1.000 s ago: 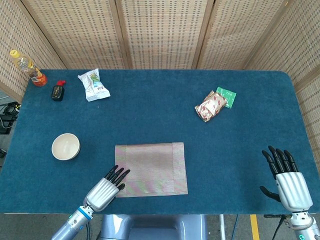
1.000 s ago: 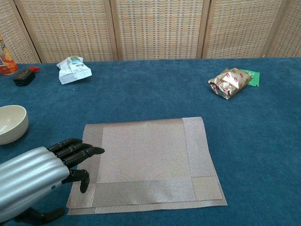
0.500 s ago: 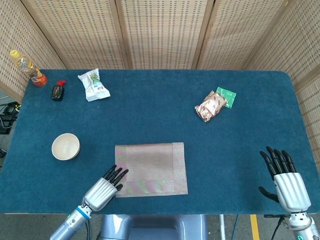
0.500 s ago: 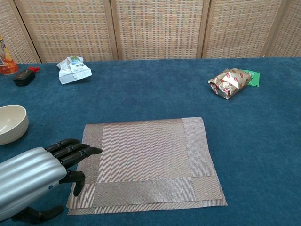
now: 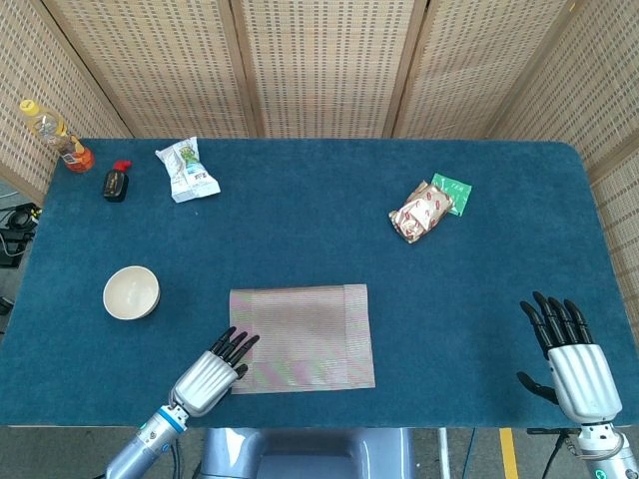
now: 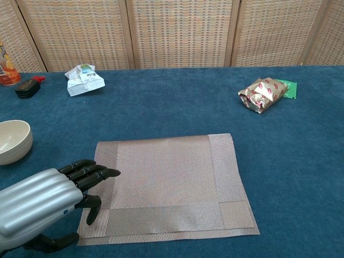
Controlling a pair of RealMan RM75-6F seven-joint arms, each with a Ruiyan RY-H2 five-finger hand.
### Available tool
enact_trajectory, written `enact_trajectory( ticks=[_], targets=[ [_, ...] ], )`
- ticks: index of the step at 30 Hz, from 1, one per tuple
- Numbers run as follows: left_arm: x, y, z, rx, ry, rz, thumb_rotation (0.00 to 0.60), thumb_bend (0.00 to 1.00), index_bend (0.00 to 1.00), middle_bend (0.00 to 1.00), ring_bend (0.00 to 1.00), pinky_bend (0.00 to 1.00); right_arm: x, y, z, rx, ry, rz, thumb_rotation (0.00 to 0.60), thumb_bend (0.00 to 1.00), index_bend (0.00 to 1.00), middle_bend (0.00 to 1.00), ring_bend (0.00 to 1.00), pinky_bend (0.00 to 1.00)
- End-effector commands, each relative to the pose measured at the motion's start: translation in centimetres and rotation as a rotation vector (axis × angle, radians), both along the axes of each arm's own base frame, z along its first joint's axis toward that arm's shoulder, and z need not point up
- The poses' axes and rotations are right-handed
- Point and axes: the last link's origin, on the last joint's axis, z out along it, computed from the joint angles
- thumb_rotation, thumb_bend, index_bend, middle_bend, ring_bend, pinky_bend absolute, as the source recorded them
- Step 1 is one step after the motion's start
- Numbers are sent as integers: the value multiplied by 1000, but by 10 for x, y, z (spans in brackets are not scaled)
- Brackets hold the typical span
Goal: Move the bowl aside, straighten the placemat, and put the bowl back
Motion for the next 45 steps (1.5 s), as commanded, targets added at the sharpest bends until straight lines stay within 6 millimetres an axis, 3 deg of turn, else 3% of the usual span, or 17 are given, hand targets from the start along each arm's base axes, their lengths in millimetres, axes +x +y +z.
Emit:
enact_trajectory(
  ticks=[1,11,45],
  targets=[
    [1,-1,1,-1,-8,0,600,342,502,0,0,0,0,0,0,-2,0,1,600,18,0,0,0,0],
    [-5,-9,12,10,-26,-10,600,342,514,0,0,0,0,0,0,0,1,-2,600,18,0,0,0,0],
    [-9,-2,2,4,0,8,600,344,533,0,0,0,-1,-1,0,1,0,-15,600,18,0,0,0,0]
  ],
)
